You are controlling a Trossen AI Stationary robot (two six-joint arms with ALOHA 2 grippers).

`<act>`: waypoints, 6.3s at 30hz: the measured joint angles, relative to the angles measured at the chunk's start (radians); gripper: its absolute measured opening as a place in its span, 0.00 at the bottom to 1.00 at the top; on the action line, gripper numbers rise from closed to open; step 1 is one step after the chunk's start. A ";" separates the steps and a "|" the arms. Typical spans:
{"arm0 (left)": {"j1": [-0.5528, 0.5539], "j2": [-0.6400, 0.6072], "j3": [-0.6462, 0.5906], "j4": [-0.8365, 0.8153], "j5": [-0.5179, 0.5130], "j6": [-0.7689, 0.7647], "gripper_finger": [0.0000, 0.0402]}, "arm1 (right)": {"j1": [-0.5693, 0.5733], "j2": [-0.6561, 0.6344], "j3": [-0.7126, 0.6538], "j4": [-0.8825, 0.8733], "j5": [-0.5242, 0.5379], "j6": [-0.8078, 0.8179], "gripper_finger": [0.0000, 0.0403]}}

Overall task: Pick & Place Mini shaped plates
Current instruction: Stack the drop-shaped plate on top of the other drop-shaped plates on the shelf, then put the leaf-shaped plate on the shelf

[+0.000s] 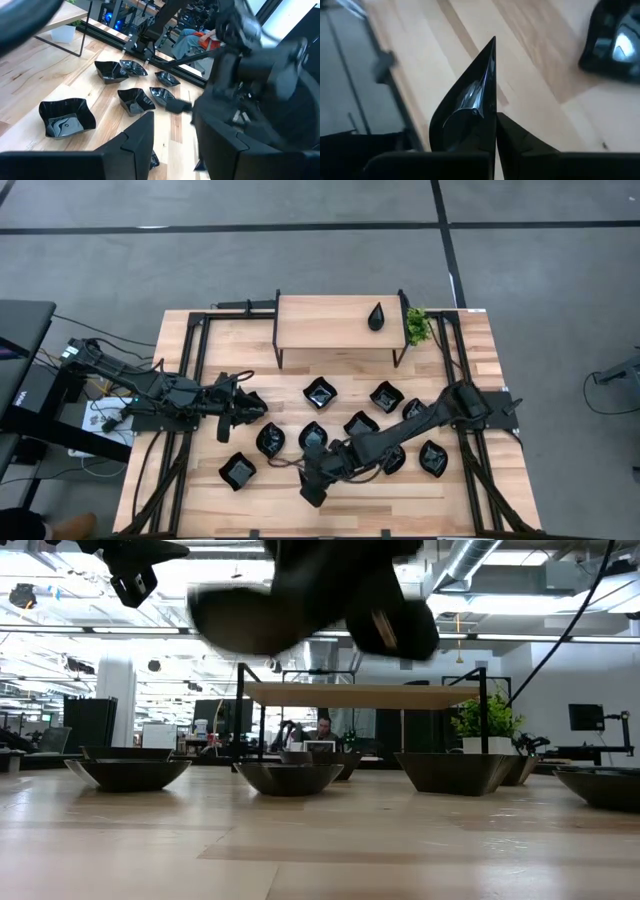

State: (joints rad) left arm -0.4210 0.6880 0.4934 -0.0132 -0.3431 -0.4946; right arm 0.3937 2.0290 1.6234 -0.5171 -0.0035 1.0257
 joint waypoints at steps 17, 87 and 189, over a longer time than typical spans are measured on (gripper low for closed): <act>0.000 0.000 0.000 0.000 0.000 0.000 0.36 | -0.146 -0.325 0.000 -0.260 0.167 -0.067 0.00; 0.002 0.000 0.000 0.029 -0.004 -0.011 0.36 | -1.106 -0.387 -0.039 -0.606 0.125 -0.325 0.00; 0.002 0.000 0.000 0.060 -0.004 -0.008 0.36 | -0.562 -0.807 -0.039 -0.749 0.254 -0.385 0.00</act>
State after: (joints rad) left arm -0.4191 0.6884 0.4936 0.0463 -0.3470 -0.5022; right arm -0.1678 1.2223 1.5841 -1.2661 0.2502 0.6410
